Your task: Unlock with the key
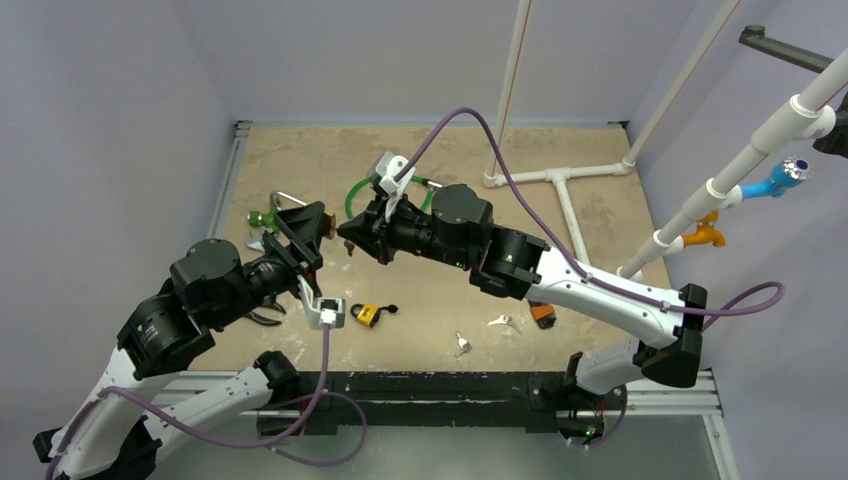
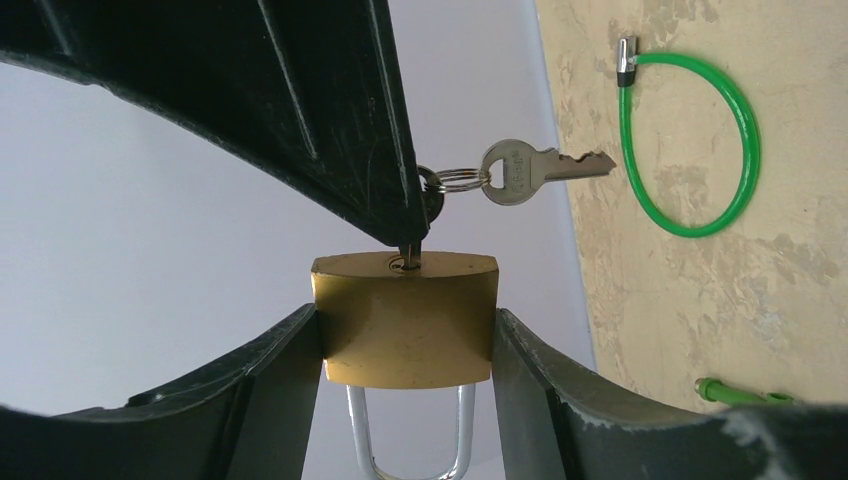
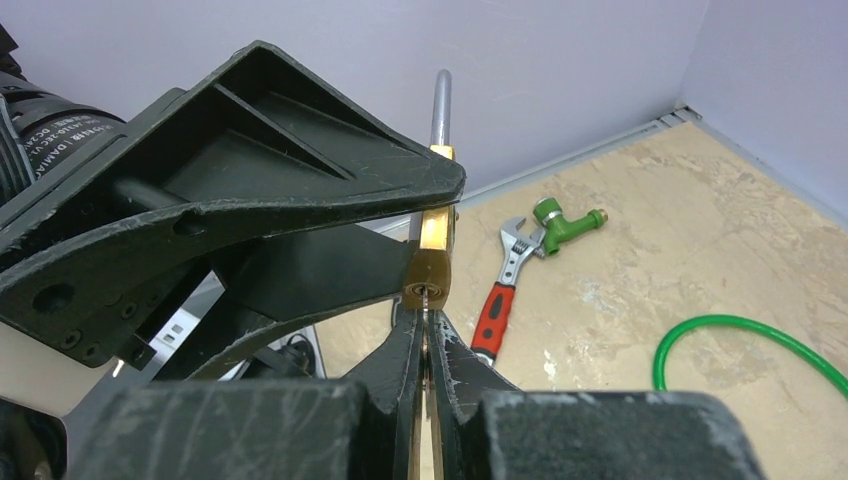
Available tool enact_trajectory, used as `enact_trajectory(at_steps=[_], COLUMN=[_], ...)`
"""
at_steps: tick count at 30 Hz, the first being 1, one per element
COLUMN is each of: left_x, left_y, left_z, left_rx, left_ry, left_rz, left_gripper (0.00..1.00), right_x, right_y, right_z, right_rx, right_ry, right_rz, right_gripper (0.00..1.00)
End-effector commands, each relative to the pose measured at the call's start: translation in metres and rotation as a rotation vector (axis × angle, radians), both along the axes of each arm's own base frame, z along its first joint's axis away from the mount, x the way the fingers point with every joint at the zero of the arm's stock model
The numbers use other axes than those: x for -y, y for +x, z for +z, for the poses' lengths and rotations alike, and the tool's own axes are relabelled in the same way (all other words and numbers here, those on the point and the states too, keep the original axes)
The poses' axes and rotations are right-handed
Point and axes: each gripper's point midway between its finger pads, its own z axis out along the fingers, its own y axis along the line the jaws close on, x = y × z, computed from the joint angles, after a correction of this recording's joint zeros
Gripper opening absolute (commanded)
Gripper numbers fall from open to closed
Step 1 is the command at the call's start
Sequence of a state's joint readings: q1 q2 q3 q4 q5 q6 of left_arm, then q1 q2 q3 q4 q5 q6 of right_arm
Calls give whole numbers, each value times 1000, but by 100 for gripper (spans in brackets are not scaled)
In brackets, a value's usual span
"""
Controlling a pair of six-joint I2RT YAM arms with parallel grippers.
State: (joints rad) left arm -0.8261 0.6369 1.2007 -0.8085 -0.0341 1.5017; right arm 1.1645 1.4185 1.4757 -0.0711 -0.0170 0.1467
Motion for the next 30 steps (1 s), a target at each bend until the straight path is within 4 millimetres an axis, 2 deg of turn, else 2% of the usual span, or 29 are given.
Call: enact_trajectory(at_steps=[1,8,13,19,25,29,30], left_x=[13,10,11,19,15,17,17], left_y=[-11,-13,-17,-22,-19,-21,-21], left_z=[59,81,98,87,103,100,98], left_rx=[116,96,51,-20,-34,-75,-84], left_ry=[-183,-294,-406,-409,-495,-513,-511], left_rz=[-86,-72,-83,-123,-94,-96,-96], left_gripper=[0,0,0,0,0,0,0], right_x=[1,-4,-8,-10,-5,-10,-11], right_y=[0,-1,-2,-6,-5,-5,-3], right_z=[31,26,29,43,30,30,28], right_rx=[23,30,36,32,3,-2,-10], right_ry=[116,104,118,131,131,123,109], right_rz=[-6,3,13,34,15,25,17], right_gripper=[0,0,0,0,0,1,6])
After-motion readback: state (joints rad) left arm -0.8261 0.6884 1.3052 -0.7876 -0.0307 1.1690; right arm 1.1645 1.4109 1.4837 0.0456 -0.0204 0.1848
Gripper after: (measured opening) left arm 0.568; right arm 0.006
